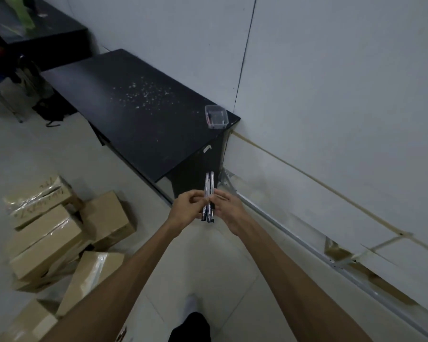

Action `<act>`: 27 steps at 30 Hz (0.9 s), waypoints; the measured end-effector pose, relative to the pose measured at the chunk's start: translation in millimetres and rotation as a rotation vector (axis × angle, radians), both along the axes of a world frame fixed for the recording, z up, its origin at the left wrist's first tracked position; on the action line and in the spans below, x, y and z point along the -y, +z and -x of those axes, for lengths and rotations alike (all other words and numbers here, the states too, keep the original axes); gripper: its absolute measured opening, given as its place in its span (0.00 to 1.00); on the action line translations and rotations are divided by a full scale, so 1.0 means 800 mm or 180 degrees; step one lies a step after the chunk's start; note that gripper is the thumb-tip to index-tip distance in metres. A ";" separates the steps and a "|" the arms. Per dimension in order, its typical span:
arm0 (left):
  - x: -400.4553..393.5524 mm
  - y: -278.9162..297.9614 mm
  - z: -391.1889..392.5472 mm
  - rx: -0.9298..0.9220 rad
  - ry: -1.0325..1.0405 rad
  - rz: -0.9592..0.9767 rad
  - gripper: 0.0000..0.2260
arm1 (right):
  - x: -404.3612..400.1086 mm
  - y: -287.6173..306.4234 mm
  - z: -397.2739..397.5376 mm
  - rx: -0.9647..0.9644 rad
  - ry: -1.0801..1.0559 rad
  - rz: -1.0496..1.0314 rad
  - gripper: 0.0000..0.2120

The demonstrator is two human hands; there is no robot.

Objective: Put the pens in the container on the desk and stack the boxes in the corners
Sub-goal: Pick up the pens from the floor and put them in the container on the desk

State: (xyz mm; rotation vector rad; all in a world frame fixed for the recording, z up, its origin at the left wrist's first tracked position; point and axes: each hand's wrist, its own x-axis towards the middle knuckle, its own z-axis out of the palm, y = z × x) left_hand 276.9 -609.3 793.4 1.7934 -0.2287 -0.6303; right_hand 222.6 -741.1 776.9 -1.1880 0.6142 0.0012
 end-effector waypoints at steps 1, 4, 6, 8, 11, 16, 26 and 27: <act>0.008 0.001 -0.022 0.0018 -0.0021 0.0005 0.10 | 0.009 0.001 -0.021 -0.0026 -0.0045 0.0029 0.14; 0.034 0.003 -0.090 -0.0019 -0.0048 -0.0054 0.11 | 0.032 0.003 -0.083 -0.0163 -0.0198 -0.0074 0.13; 0.050 0.000 -0.129 -0.0122 -0.0029 -0.0051 0.11 | 0.046 0.007 -0.120 -0.0253 -0.0204 -0.0077 0.12; 0.069 0.003 -0.169 -0.0230 -0.0012 -0.0030 0.12 | 0.062 0.011 -0.155 -0.0288 -0.0254 -0.0029 0.12; 0.099 0.012 -0.224 -0.0359 0.0002 -0.0015 0.13 | 0.090 0.013 -0.205 -0.0270 -0.0255 -0.0059 0.15; 0.148 0.013 -0.289 -0.0304 -0.0082 -0.0068 0.10 | 0.140 0.007 -0.278 -0.0334 -0.0198 -0.0077 0.14; 0.280 -0.033 -0.433 -0.0389 0.0153 -0.0268 0.12 | 0.273 -0.034 -0.433 -0.0538 -0.0088 -0.0040 0.11; 0.293 -0.038 -0.444 -0.0417 0.0214 -0.0292 0.12 | 0.285 -0.039 -0.447 -0.0584 -0.0073 -0.0027 0.09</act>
